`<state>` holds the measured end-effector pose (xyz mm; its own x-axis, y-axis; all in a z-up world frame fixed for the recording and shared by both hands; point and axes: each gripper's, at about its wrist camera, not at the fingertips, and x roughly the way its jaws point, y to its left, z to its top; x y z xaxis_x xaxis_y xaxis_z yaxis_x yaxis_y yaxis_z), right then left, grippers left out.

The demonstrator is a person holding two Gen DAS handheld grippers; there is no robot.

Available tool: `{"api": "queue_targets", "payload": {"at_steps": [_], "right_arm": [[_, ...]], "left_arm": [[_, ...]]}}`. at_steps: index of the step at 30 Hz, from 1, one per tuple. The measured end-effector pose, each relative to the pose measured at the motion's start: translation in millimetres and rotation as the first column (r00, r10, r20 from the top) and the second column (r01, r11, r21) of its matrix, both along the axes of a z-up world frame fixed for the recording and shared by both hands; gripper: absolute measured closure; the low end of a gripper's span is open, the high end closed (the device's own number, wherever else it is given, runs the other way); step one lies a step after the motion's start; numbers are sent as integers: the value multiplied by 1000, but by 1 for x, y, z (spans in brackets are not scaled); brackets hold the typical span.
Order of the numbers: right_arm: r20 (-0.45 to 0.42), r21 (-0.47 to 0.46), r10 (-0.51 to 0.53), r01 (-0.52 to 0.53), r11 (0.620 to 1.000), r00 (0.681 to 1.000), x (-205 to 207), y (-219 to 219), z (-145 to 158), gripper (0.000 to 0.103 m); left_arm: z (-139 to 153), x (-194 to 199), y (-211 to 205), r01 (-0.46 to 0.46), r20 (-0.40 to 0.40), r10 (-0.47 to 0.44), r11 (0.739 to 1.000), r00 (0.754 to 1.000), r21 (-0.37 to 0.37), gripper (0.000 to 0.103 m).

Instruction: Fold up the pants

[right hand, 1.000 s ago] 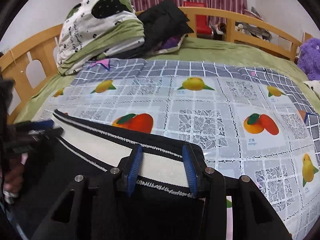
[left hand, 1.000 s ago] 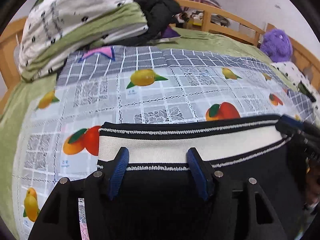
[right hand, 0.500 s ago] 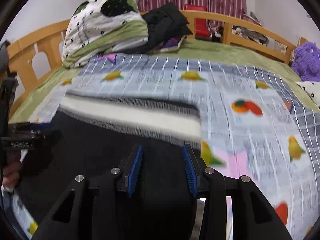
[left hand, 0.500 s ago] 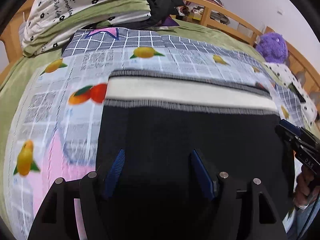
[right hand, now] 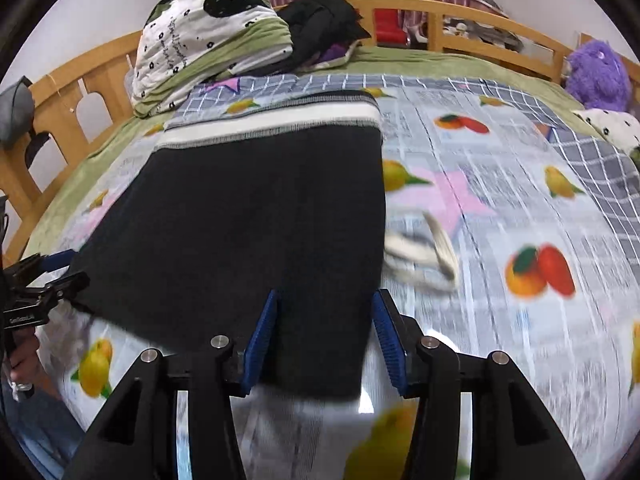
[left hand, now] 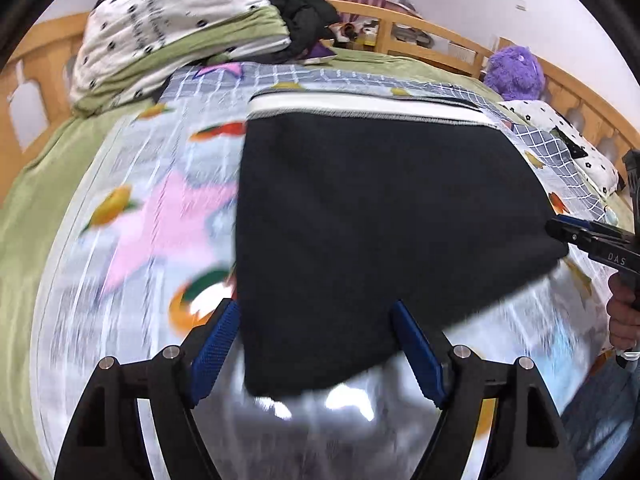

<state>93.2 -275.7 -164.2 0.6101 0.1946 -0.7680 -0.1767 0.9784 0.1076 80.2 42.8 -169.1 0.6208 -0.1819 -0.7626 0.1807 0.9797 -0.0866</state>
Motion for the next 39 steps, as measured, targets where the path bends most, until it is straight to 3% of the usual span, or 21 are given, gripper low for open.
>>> {"api": "queue_targets", "payload": {"at_steps": [2,4,6,9,12,14,16,18,22,24,26,30,33,36,39], "right_arm": [[-6,-11,2,-2,1000,1000,-10,1,0,54],[15,-27,-2,2,1000,1000,-20,2,6,54],[34,-23,-3,4,1000,999,-26,0,12,54],[34,1,-14,14,1000,999,-25,-1,15,54],[10,6,-30,30,1000,1000,-19,-1,12,54],[-2,17,-37,37,999,999,-16,0,9,54],[1,26,-37,37,999,999,-16,0,10,54],[27,35,-32,31,999,999,-19,-2,16,54],[84,74,-28,22,997,996,-24,-7,26,54],[87,71,-33,27,997,996,-22,-8,26,54],[90,76,-39,32,997,995,-20,-9,26,54],[87,71,-40,34,997,995,-11,-6,21,54],[42,17,-18,17,1000,999,-4,5,6,54],[31,-40,-22,23,999,999,-7,10,-8,54],[36,-58,-9,11,998,999,-14,9,-8,54]], "left_arm": [[-2,-13,4,20,-28,-20,1000,999,3,25],[-5,-25,-1,70,-26,-68,992,997,105,25],[-9,-34,-9,84,7,-88,966,996,244,25],[-8,-32,-12,60,46,-76,957,996,285,25],[-9,-22,-19,8,102,-49,928,994,372,38],[-6,-16,-21,29,107,-67,945,992,326,81],[6,-17,-10,-20,136,-10,975,991,223,85],[6,-15,1,-23,80,12,991,997,129,85],[-1,-23,5,-3,18,1,991,1000,133,81],[13,-35,12,33,46,-35,999,998,39,71],[28,-44,18,37,98,-35,999,995,-25,51],[48,-36,16,32,160,-16,995,987,-99,49],[41,-14,5,-41,151,54,995,987,-91,49],[15,6,0,-84,59,86,996,995,-44,49],[3,-2,-4,-103,44,103,995,994,1,49]]}}
